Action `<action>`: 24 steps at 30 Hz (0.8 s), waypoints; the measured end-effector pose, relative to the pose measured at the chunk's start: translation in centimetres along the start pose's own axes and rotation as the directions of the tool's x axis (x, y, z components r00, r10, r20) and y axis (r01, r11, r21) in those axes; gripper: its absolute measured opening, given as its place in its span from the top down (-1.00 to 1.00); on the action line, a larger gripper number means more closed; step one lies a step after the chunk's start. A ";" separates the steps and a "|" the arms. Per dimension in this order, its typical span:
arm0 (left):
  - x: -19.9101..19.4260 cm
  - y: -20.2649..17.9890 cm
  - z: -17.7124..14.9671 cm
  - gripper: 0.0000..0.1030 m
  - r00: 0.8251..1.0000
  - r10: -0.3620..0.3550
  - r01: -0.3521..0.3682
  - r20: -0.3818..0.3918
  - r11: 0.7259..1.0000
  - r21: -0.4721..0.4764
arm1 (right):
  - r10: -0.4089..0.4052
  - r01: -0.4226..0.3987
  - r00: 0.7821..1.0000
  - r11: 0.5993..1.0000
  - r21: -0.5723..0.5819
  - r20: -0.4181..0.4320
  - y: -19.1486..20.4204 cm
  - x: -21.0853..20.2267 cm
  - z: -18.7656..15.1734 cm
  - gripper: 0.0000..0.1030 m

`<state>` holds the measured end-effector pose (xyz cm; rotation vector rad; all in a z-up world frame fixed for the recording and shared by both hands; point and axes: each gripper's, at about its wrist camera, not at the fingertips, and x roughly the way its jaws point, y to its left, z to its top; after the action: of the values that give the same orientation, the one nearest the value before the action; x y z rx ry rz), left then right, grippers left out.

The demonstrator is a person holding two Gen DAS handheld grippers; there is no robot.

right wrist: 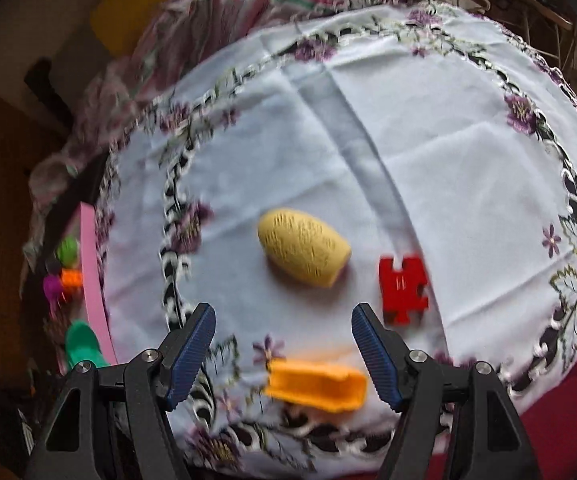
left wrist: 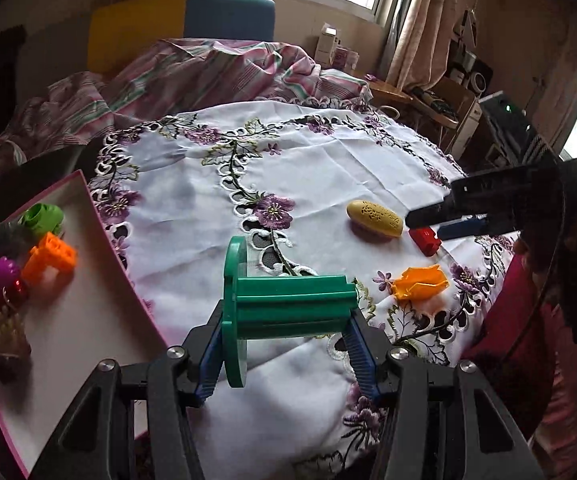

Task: Organize rigid objects
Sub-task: 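Grasp the green spool with the left tool while the right tool approaches the orange piece, then grasp the yellow-orange whistle piece with the right tool while the left tool holds the spool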

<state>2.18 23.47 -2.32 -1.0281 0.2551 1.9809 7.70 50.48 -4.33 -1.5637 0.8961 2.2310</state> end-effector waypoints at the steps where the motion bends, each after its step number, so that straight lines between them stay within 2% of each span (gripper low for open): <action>1: -0.4 0.3 -0.1 -0.08 1.000 -0.005 0.005 0.007 1.000 -0.011 | -0.004 0.004 1.000 1.000 0.003 -0.006 0.0 -0.1 -0.3 -0.44; 4: -1.1 0.9 -0.5 -0.08 1.000 -0.014 0.015 0.016 0.999 -0.039 | 0.003 -0.003 1.000 0.999 0.033 -0.023 -0.3 -0.1 -0.9 -0.62; 9: -2.3 1.8 -1.1 -0.08 0.999 -0.018 0.021 0.038 0.997 -0.070 | -0.069 0.070 0.992 0.998 0.002 -0.109 0.8 1.5 -1.7 -0.63; 14: -3.4 3.1 -1.7 -0.08 0.998 -0.014 0.020 0.055 0.994 -0.104 | -0.156 0.152 0.970 0.988 -0.037 -0.186 1.5 3.2 -2.2 -0.67; 17: -3.9 3.9 -2.1 -0.08 0.998 -0.016 0.024 0.063 0.991 -0.129 | -0.200 0.194 0.961 0.980 -0.049 -0.192 1.6 3.4 -2.1 -0.71; 24: -4.4 5.1 -2.6 -0.08 0.997 -0.019 0.030 0.069 0.986 -0.166 | -0.240 0.227 0.940 0.970 -0.083 -0.244 1.8 4.8 -2.2 -0.75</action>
<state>0.96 16.38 -1.74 -1.0617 0.0398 2.0372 6.56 47.12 -8.69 -1.9013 0.6735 1.9361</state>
